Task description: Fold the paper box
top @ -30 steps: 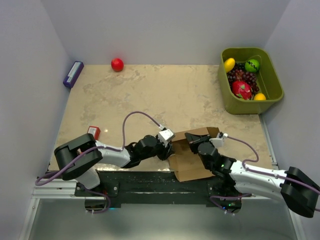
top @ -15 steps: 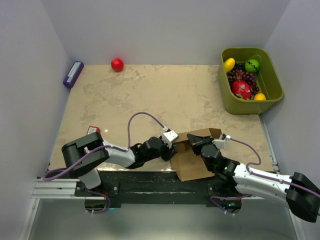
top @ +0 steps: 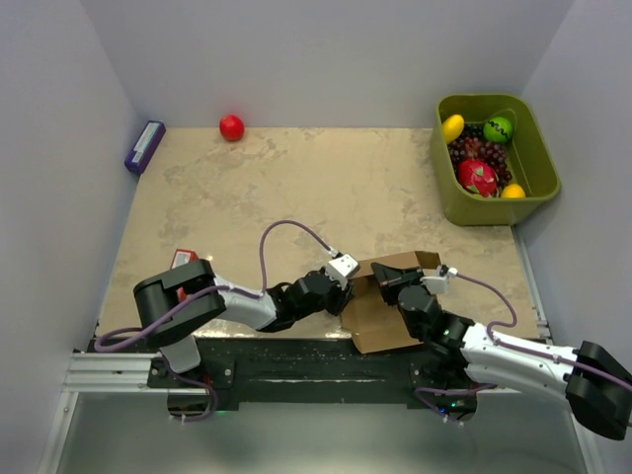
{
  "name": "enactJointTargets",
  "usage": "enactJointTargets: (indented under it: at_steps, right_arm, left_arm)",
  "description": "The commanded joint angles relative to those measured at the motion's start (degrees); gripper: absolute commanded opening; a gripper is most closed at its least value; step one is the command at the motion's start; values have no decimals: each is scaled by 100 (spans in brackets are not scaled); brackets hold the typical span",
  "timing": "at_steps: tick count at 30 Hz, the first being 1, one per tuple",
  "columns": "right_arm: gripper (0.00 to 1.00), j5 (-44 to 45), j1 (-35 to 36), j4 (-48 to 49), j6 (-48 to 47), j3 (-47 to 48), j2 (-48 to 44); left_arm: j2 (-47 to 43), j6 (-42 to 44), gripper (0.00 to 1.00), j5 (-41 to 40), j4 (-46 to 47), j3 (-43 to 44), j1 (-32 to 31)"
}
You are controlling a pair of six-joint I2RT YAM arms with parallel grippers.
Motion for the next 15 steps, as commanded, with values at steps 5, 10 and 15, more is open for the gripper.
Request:
enactJointTargets:
  at_steps: [5,10,15]
  right_arm:
    - [0,-14,28,-333,-78,-85,5]
    - [0,-31,28,-351,10,-85,75]
    - [0,-49,28,-420,62,-32,180]
  left_arm:
    - [261,-548,28,-818,-60,406,-29]
    - [235,-628,28,-1214,18,371,-64]
    - [217,-628,27,-1346,229,309,-64]
